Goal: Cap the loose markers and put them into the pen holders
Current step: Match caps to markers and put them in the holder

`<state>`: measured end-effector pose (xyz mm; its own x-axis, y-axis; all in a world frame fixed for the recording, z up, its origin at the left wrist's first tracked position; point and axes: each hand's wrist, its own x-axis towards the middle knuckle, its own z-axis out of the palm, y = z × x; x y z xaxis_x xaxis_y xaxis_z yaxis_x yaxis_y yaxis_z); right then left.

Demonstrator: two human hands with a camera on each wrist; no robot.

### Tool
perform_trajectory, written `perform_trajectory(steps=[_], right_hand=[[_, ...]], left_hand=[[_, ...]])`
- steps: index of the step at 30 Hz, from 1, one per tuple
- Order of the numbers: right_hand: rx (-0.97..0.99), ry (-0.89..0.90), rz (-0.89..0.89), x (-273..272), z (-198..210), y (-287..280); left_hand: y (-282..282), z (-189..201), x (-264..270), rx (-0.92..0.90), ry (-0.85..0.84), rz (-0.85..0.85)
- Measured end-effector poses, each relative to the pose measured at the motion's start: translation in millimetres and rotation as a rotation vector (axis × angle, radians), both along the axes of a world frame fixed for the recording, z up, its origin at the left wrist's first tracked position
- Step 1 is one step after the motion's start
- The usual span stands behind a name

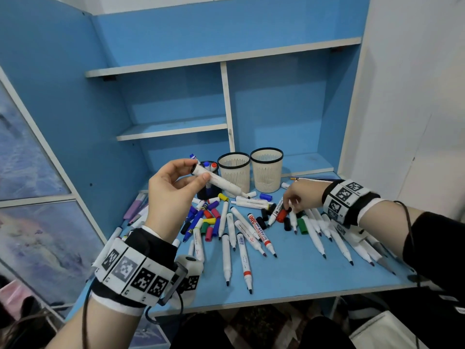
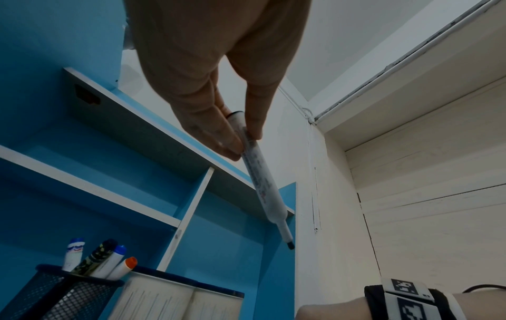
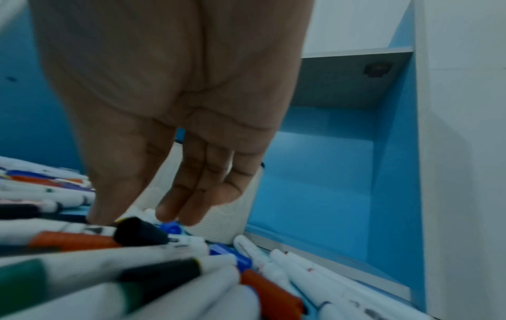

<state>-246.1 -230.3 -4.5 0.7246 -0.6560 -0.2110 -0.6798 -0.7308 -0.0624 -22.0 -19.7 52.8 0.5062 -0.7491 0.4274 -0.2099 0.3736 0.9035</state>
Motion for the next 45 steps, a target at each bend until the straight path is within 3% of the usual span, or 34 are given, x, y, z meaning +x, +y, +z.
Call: perform_trajectory(steps=[2, 7, 12, 17, 21, 27, 30, 34, 37, 45], right_hand=[[0.037, 0.004, 0.039, 5, -1, 9], [0.073, 0.211, 0.100, 22, -7, 22], [0.072, 0.218, 0.074, 29, -10, 22], [0.045, -0.051, 0.024, 29, -4, 21], [0.157, -0.324, -0.088, 29, 0, 13], [0.318, -0.419, -0.173, 27, 4, 10], [0.286, -0.338, -0.203, 28, 1, 12], [0.120, -0.118, -0.193, 34, -2, 17], [0.005, -0.067, -0.218, 40, -5, 13], [0.013, 0.081, -0.125, 59, -5, 4]], left_hand=[[-1, 0, -3, 0.002, -0.007, -0.004], [0, 1, -6, 0.004, -0.009, -0.007], [4, 3, -4, -0.007, 0.000, 0.001], [6, 1, 2, 0.000, 0.005, 0.024], [6, -1, 6, 0.009, 0.005, 0.033], [7, -2, 10, 0.007, 0.008, 0.038], [7, -4, 13, 0.011, 0.013, 0.046], [8, -5, 16, 0.011, 0.015, 0.052], [8, -4, 18, 0.009, 0.017, 0.059], [11, -4, 27, 0.008, 0.029, 0.065]])
